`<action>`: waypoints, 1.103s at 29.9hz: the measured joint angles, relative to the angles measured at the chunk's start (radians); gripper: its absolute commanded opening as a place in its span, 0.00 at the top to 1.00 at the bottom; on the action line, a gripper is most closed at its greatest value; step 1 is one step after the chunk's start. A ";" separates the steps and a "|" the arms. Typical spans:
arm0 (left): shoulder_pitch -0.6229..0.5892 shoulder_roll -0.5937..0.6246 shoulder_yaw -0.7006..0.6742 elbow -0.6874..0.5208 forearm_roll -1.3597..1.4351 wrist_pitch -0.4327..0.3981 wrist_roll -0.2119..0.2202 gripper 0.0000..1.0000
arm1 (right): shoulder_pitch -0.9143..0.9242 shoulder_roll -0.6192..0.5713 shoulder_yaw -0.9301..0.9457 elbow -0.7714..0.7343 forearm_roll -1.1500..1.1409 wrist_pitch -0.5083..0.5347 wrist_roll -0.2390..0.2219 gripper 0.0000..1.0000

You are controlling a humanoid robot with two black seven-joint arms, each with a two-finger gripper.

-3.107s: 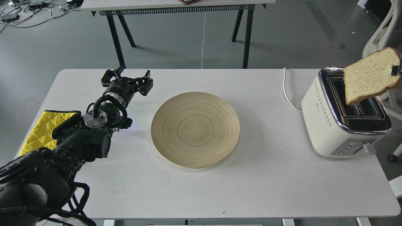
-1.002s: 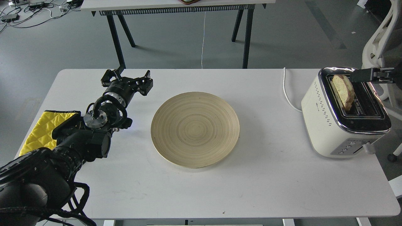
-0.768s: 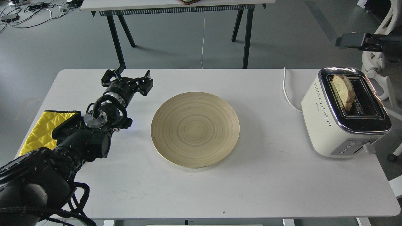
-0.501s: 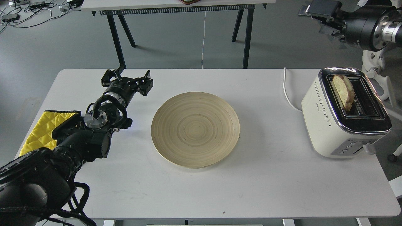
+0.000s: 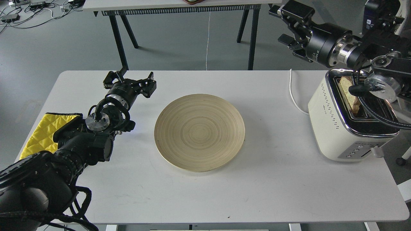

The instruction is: Put bread in toaster with right arm

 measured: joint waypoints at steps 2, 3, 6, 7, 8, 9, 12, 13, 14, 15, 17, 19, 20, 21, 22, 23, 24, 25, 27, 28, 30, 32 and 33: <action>0.000 0.000 0.000 0.000 0.000 0.000 0.000 0.00 | -0.085 0.055 0.085 -0.031 0.018 -0.004 0.024 0.02; 0.000 0.000 0.000 0.000 0.000 0.000 0.000 0.00 | -0.120 0.087 0.116 -0.050 0.037 -0.004 0.047 0.02; 0.000 0.000 0.000 0.000 0.000 0.000 0.000 0.00 | -0.192 0.152 0.160 -0.097 0.121 0.003 0.134 0.01; 0.000 0.000 0.000 0.000 0.000 0.000 0.000 0.00 | -0.211 0.168 0.166 -0.108 0.157 0.015 0.156 0.01; 0.000 0.000 0.000 0.000 0.000 0.000 0.001 0.00 | -0.224 0.180 0.168 -0.116 0.189 0.033 0.167 0.01; 0.000 0.000 0.000 0.000 0.000 0.000 0.001 0.00 | -0.240 0.195 0.169 -0.127 0.222 0.064 0.175 0.01; 0.000 0.000 0.000 0.000 0.000 0.000 0.001 0.00 | -0.285 0.239 0.172 -0.177 0.267 0.190 0.182 0.01; 0.000 0.000 0.000 0.000 0.000 0.000 0.001 0.00 | -0.306 0.256 0.177 -0.199 0.272 0.237 0.182 0.01; 0.000 0.000 0.000 0.000 0.000 0.000 0.000 0.00 | -0.325 0.269 0.186 -0.221 0.274 0.277 0.182 0.01; 0.001 0.000 0.000 0.000 0.000 0.000 0.000 0.00 | -0.348 0.281 0.198 -0.247 0.276 0.321 0.183 0.01; 0.001 -0.001 0.000 0.000 0.000 0.000 0.000 0.00 | -0.391 0.296 0.224 -0.289 0.277 0.401 0.183 0.01; 0.001 -0.001 0.000 0.000 0.000 0.000 0.000 0.00 | -0.424 0.304 0.248 -0.325 0.277 0.479 0.183 0.01; 0.001 -0.001 0.000 0.000 0.000 0.000 0.000 0.00 | -0.433 0.305 0.254 -0.340 0.278 0.508 0.183 0.01; 0.001 -0.001 0.000 0.000 0.000 0.000 0.000 0.00 | -0.442 0.306 0.259 -0.355 0.278 0.540 0.183 0.01; 0.001 -0.002 0.000 0.000 0.000 0.000 0.000 0.00 | -0.449 0.306 0.262 -0.368 0.278 0.567 0.183 0.01; 0.001 -0.002 0.000 0.000 0.000 0.000 0.000 0.00 | -0.454 0.307 0.263 -0.378 0.278 0.583 0.183 0.01; 0.001 -0.002 0.000 0.000 0.000 0.000 0.000 0.00 | -0.460 0.307 0.264 -0.387 0.278 0.595 0.183 0.01; 0.001 -0.001 0.000 0.000 0.000 0.000 0.000 0.00 | -0.466 0.307 0.265 -0.395 0.278 0.601 0.183 0.01; 0.001 -0.001 0.000 0.000 0.000 0.000 0.000 0.00 | -0.477 0.307 0.266 -0.409 0.278 0.605 0.183 0.01; 0.001 0.000 0.000 0.000 0.000 0.000 0.000 0.00 | -0.482 0.307 0.267 -0.416 0.278 0.606 0.183 0.01; 0.001 0.000 0.000 0.000 0.000 0.000 0.000 0.00 | -0.488 0.307 0.267 -0.429 0.278 0.607 0.183 0.01; 0.001 0.000 0.000 0.000 0.000 0.000 0.000 0.00 | -0.491 0.307 0.267 -0.433 0.280 0.607 0.183 0.01; 0.001 0.000 0.000 0.000 0.000 0.000 0.000 0.00 | -0.493 0.307 0.268 -0.433 0.281 0.607 0.183 0.01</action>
